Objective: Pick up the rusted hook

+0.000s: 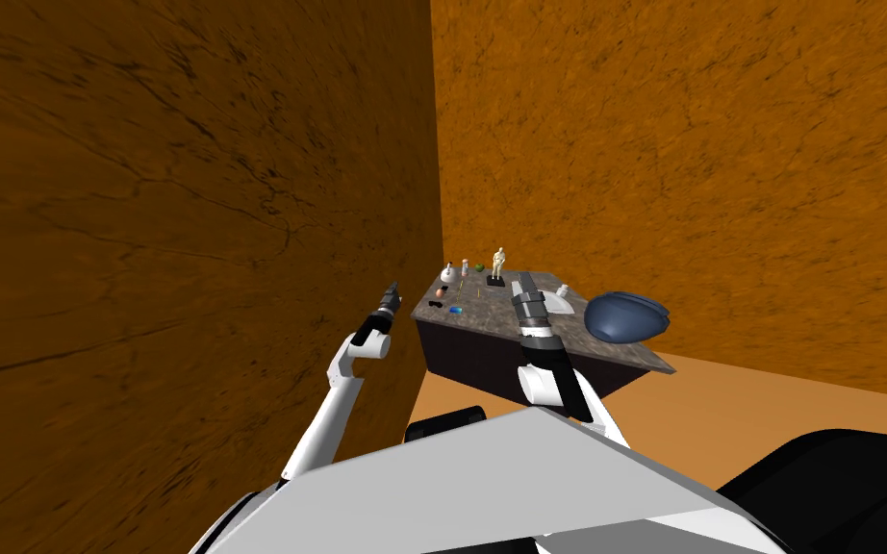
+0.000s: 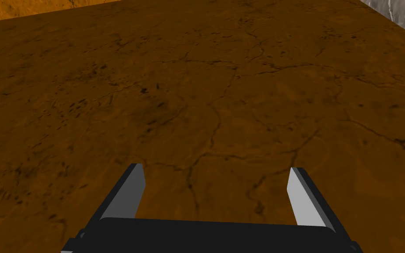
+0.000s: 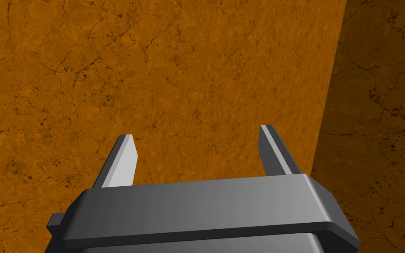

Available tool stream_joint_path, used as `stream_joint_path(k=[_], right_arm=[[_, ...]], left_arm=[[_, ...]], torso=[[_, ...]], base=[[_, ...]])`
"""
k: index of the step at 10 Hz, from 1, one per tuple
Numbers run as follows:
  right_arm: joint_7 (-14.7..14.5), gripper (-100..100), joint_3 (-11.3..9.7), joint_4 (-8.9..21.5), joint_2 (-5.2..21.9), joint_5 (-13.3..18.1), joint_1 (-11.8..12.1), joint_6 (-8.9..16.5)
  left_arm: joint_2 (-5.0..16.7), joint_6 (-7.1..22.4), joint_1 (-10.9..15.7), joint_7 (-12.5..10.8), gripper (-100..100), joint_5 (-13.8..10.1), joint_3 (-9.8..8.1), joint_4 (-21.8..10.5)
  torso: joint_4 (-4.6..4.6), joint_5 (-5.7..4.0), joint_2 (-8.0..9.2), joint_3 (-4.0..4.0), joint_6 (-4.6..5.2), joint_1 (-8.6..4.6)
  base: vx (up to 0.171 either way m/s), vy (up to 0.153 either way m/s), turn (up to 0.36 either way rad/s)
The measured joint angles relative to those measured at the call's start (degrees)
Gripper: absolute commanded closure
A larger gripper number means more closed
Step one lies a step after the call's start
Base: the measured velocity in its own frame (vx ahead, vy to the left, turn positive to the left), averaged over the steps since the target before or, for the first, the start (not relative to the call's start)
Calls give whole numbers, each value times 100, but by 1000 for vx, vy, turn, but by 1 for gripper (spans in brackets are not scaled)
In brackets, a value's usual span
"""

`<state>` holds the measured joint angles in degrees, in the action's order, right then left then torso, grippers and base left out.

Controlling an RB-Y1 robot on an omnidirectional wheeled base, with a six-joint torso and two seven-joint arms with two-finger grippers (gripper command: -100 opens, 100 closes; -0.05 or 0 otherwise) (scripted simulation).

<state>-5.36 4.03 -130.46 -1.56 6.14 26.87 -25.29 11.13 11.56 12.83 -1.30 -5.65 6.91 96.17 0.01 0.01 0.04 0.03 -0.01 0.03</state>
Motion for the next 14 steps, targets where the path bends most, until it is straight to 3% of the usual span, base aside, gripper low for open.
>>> stream_joint_path(k=[14], right_arm=[[0,0,0,0,0,0,0,0]], left_arm=[[-7,1878,2226,256,-100,-428,227,-2453]], torso=[[-4,-1,-14,-9,-2,-6]], base=[[10,2,-2]])
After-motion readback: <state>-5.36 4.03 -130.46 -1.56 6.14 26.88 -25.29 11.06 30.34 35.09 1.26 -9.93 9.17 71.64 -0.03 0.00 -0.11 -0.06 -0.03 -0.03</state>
